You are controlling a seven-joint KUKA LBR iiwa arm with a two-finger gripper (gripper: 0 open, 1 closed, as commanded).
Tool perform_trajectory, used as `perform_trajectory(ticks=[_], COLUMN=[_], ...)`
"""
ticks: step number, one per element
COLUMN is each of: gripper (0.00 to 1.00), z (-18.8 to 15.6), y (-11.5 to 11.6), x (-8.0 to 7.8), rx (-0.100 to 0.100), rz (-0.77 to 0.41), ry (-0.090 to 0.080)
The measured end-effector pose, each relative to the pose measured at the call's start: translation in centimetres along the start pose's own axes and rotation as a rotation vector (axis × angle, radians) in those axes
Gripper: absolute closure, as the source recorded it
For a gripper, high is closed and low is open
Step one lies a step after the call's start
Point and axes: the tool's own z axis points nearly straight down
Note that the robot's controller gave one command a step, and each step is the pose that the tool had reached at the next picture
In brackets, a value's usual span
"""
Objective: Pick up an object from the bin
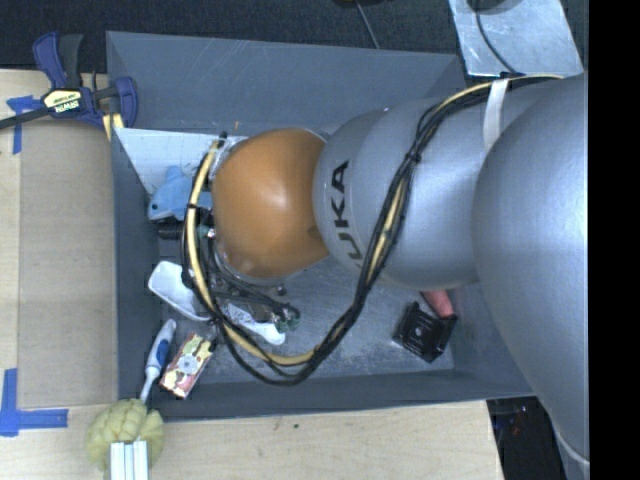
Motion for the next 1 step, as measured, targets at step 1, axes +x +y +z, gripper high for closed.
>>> perform_trajectory(ticks=[1], gripper=[1.00], z=[-1.54], y=[-0.02], x=[0.04], rx=[0.000], rz=[0.000], ry=[0.003])
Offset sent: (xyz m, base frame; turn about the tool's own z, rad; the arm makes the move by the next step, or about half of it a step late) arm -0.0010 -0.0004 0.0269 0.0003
